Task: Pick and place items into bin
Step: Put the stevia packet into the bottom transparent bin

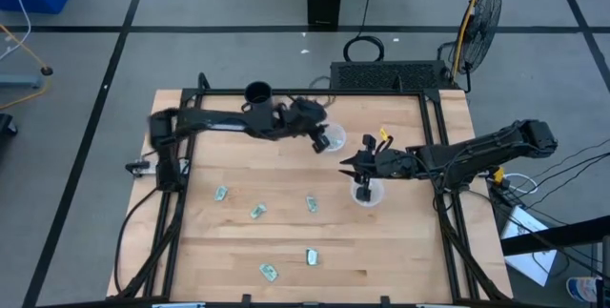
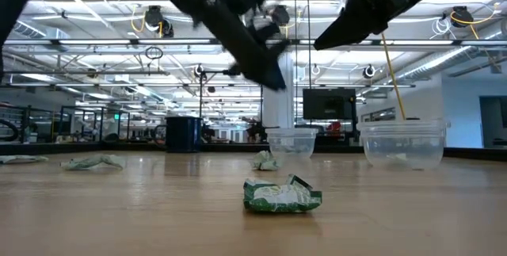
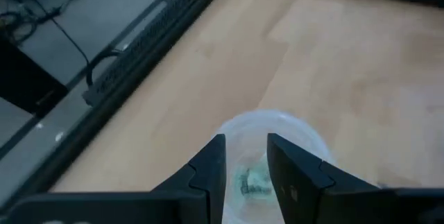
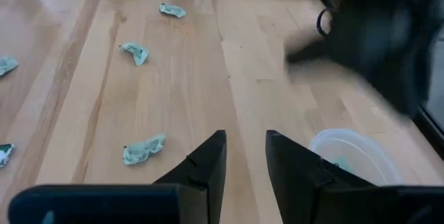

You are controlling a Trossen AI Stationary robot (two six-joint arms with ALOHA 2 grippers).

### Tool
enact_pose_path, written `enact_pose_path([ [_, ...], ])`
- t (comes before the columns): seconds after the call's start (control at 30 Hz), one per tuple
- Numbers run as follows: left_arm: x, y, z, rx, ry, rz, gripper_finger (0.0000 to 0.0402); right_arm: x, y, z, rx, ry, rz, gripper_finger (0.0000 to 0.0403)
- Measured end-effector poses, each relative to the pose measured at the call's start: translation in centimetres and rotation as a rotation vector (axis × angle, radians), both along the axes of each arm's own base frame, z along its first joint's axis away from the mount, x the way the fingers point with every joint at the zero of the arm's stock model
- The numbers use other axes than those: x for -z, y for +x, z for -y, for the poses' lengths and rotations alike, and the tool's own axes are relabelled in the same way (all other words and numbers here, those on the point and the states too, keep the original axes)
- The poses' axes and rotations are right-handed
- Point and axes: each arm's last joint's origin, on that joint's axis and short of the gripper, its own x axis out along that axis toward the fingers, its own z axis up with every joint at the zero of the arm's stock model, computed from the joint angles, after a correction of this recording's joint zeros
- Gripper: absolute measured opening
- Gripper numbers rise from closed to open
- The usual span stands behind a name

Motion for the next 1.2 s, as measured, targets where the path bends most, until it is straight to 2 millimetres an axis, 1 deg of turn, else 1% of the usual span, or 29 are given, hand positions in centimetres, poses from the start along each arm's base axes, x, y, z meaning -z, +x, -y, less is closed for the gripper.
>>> enact_pose_path([
  [0.1,-4.6,-2.7,1.2,0.035,-0.008,0.023,0.0113,0.1,-0.1,-0.3,-0.022,-0.010,-0.013,0.0094],
  [0.17,-7.4,-4.6,2.3,0.056,-0.005,0.052,0.0113,0.1,0.0,-0.6,-0.088,-0.015,-0.013,0.0094],
  [0.23,-9.7,-6.7,3.2,0.076,0.008,0.070,0.0113,0.6,0.5,-0.8,-0.156,-0.013,0.031,0.0097],
  [0.3,-11.8,-8.6,4.0,0.091,0.028,0.102,0.0113,1.5,1.3,-1.2,-0.222,-0.009,0.088,0.0104],
  [0.37,-13.8,-10.4,4.7,0.100,0.041,0.155,0.0113,2.6,2.5,-1.5,-0.290,0.008,0.108,0.0116],
  [0.5,-16.3,-13.2,5.9,0.116,0.042,0.237,0.0113,5.4,5.0,-1.7,-0.315,0.020,0.015,0.0157],
  [0.53,-16.7,-13.8,6.2,0.122,0.041,0.240,0.0113,6.1,5.6,-1.8,-0.311,0.018,-0.010,0.0167],
  [0.6,-17.2,-14.5,6.6,0.132,0.044,0.260,0.0113,6.9,7.0,-1.9,-0.300,0.013,-0.043,0.0186],
  [0.67,-17.4,-15.2,6.9,0.139,0.041,0.248,0.0113,7.7,8.3,-2.2,-0.292,0.028,-0.073,0.0198],
  [0.77,-17.3,-15.3,7.2,0.152,0.035,0.229,0.0113,9.1,10.0,-2.5,-0.253,0.084,-0.163,0.0204],
  [0.87,-16.9,-15.3,7.4,0.159,0.027,0.197,0.0113,10.0,11.3,-2.6,-0.195,0.112,-0.262,0.0200],
  [0.93,-16.6,-15.0,7.4,0.159,0.022,0.174,0.0113,10.5,11.6,-2.5,-0.150,0.086,-0.315,0.0194],
  [1.03,-16.0,-14.8,7.3,0.158,0.015,0.138,0.0113,10.9,11.9,-2.4,-0.106,0.060,-0.334,0.0185],
  [1.13,-16.1,-14.5,7.3,0.157,0.016,0.156,0.0113,10.9,12.0,-2.0,-0.089,0.099,-0.332,0.0176],
  [1.2,-15.9,-14.4,7.3,0.157,0.013,0.136,0.0113,11.0,12.0,-1.7,-0.073,0.130,-0.344,0.0169],
])
